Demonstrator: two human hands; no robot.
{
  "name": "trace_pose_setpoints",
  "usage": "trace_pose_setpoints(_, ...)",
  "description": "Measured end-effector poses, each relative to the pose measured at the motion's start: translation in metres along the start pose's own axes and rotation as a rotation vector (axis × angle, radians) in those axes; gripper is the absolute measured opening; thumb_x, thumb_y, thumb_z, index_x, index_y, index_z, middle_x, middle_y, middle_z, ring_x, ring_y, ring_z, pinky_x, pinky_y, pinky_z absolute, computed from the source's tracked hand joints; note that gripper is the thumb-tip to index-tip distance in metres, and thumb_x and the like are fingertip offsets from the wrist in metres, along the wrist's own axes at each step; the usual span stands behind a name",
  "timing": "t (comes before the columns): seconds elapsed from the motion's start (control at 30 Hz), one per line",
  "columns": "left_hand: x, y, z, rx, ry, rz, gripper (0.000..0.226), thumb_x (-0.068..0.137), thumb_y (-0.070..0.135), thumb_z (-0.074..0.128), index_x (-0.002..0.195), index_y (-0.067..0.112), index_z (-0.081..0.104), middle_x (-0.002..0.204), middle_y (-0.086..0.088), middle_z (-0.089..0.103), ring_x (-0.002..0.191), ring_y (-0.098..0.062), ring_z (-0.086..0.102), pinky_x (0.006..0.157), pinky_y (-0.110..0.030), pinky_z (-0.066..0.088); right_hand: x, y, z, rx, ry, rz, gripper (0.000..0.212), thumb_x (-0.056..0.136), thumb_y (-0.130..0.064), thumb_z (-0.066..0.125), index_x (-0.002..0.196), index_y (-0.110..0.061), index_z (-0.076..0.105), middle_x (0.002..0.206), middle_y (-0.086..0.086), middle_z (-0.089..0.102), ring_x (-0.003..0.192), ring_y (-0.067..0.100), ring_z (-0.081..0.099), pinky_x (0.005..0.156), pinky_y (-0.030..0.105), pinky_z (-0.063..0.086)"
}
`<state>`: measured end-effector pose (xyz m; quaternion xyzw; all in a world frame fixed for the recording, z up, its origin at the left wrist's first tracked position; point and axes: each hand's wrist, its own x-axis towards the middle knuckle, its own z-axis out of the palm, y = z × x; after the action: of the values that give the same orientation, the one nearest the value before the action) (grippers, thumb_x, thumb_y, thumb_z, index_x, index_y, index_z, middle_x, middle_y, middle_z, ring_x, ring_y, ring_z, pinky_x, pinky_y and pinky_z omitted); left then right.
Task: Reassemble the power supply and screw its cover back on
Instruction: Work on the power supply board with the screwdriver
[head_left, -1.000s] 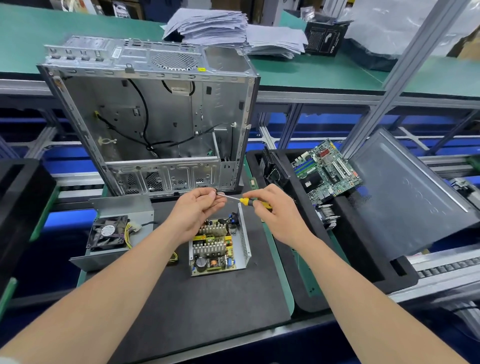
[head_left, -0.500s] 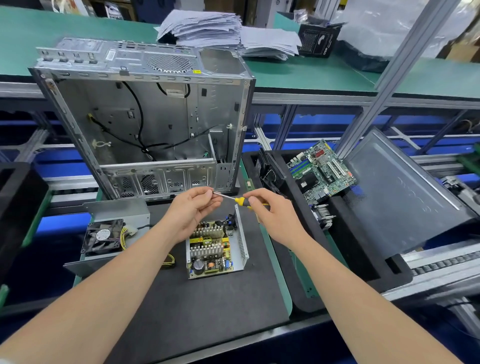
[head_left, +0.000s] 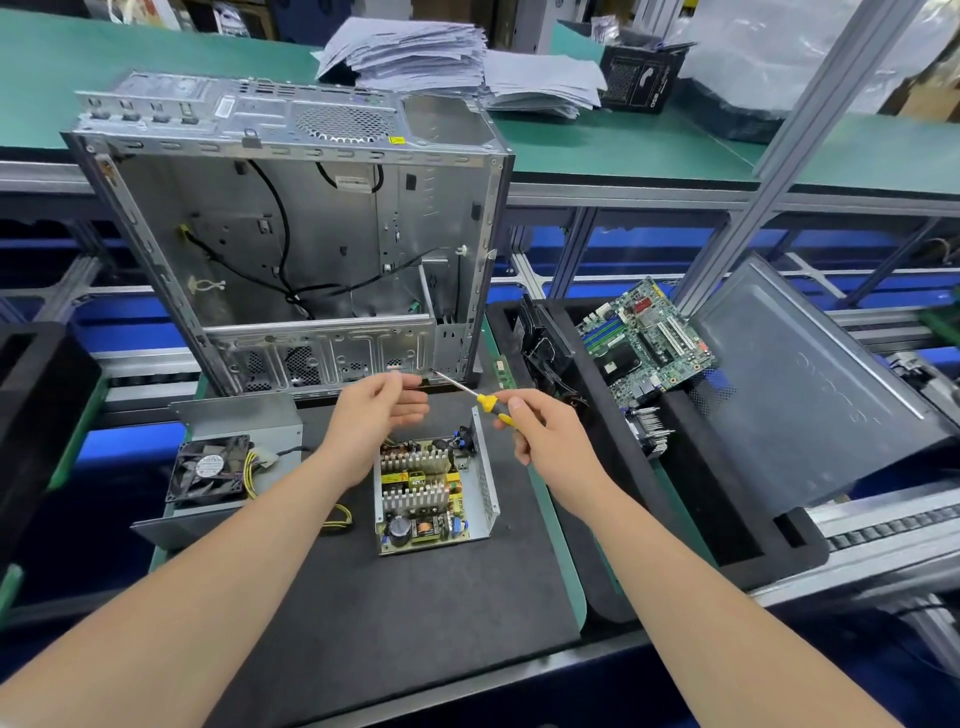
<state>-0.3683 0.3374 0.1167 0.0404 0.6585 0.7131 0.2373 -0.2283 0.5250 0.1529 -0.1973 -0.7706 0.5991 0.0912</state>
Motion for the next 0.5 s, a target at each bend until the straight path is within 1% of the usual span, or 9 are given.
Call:
trace_pose_setpoints(0.07, -0.002, -0.005, 0.001, 0.405, 0.036, 0.176, 0.023, 0.108, 0.021, 0.05, 0.113, 0.019, 0.073, 0.102, 0.001, 0.077, 0.091, -0.012, 0.075, 0.083, -0.023, 0.06, 0.0, 0.003, 0.0, 0.012, 0.002, 0.013, 0.028, 0.112, -0.021, 0.043, 0.12, -0.019, 0.07, 0.098, 0.01, 0.073, 0.065, 0.021, 0.049, 0.061, 0.039, 0.043)
trace_pose_setpoints(0.13, -0.005, -0.011, 0.007, 0.737, 0.037, 0.299, 0.024, 0.105, 0.017, 0.052, 0.11, 0.029, 0.073, 0.103, 0.014, 0.074, 0.091, -0.003, 0.07, 0.078, -0.011, 0.051, 0.0, 0.008, 0.0, 0.062, 0.002, 0.03, 0.027, 0.112, -0.02, 0.044, 0.118, -0.019, 0.069, 0.099, 0.011, 0.071, 0.068, 0.019, 0.056, 0.059, 0.035, 0.048)
trace_pose_setpoints(0.17, -0.006, -0.015, 0.009, 0.836, 0.059, 0.35, 0.027, 0.104, 0.014, 0.052, 0.11, 0.03, 0.073, 0.105, 0.015, 0.073, 0.095, -0.003, 0.067, 0.083, -0.014, 0.049, -0.001, 0.01, 0.0, 0.104, 0.001, 0.041, 0.026, 0.112, -0.019, 0.044, 0.117, -0.018, 0.069, 0.098, 0.01, 0.069, 0.071, 0.02, 0.06, 0.06, 0.034, 0.051)
trace_pose_setpoints(0.2, -0.006, -0.02, 0.01, 0.908, 0.093, 0.387, 0.03, 0.104, 0.011, 0.051, 0.11, 0.03, 0.073, 0.107, 0.015, 0.074, 0.101, -0.005, 0.066, 0.093, -0.022, 0.048, -0.002, 0.012, 0.001, 0.142, 0.0, 0.05, 0.026, 0.112, -0.019, 0.043, 0.117, -0.017, 0.069, 0.097, 0.009, 0.068, 0.074, 0.022, 0.064, 0.062, 0.034, 0.054)
trace_pose_setpoints(0.23, -0.005, -0.024, 0.009, 0.965, 0.125, 0.392, 0.034, 0.103, 0.007, 0.049, 0.111, 0.03, 0.073, 0.11, 0.014, 0.074, 0.108, -0.008, 0.063, 0.1, -0.031, 0.043, -0.002, 0.015, 0.002, 0.167, 0.003, 0.056, 0.026, 0.112, -0.019, 0.043, 0.118, -0.016, 0.068, 0.097, 0.009, 0.067, 0.078, 0.025, 0.067, 0.066, 0.035, 0.058)
trace_pose_setpoints(0.27, -0.004, -0.028, 0.008, 1.011, 0.14, 0.361, 0.039, 0.101, 0.002, 0.048, 0.112, 0.03, 0.072, 0.113, 0.013, 0.073, 0.114, -0.011, 0.061, 0.102, -0.037, 0.038, -0.002, 0.018, 0.004, 0.177, 0.01, 0.059, 0.027, 0.113, -0.019, 0.042, 0.118, -0.015, 0.068, 0.097, 0.009, 0.067, 0.083, 0.027, 0.071, 0.073, 0.037, 0.06)
trace_pose_setpoints(0.33, -0.004, -0.035, 0.007, 1.07, 0.129, 0.292, 0.054, 0.092, -0.013, 0.046, 0.113, 0.03, 0.073, 0.116, 0.011, 0.072, 0.121, -0.017, 0.054, 0.098, -0.039, 0.034, -0.002, 0.023, 0.008, 0.162, 0.024, 0.051, 0.026, 0.112, -0.02, 0.043, 0.118, -0.016, 0.068, 0.104, 0.008, 0.069, 0.095, 0.027, 0.074, 0.085, 0.038, 0.062)
trace_pose_setpoints(0.37, -0.004, -0.038, 0.008, 1.077, 0.13, 0.287, 0.06, 0.087, -0.018, 0.046, 0.112, 0.029, 0.073, 0.115, 0.011, 0.072, 0.121, -0.018, 0.052, 0.095, -0.037, 0.033, -0.002, 0.025, 0.01, 0.152, 0.026, 0.046, 0.025, 0.112, -0.021, 0.043, 0.117, -0.018, 0.068, 0.108, 0.007, 0.07, 0.099, 0.025, 0.074, 0.087, 0.037, 0.063)
trace_pose_setpoints(0.5, -0.01, -0.042, 0.013, 1.043, 0.213, 0.29, 0.062, 0.082, -0.021, 0.044, 0.107, 0.027, 0.073, 0.111, 0.007, 0.071, 0.118, -0.021, 0.05, 0.09, -0.035, 0.029, -0.001, 0.026, 0.017, 0.148, 0.031, 0.054, 0.026, 0.111, -0.024, 0.043, 0.111, -0.027, 0.068, 0.11, 0.0, 0.07, 0.101, 0.013, 0.074, 0.081, 0.03, 0.063)
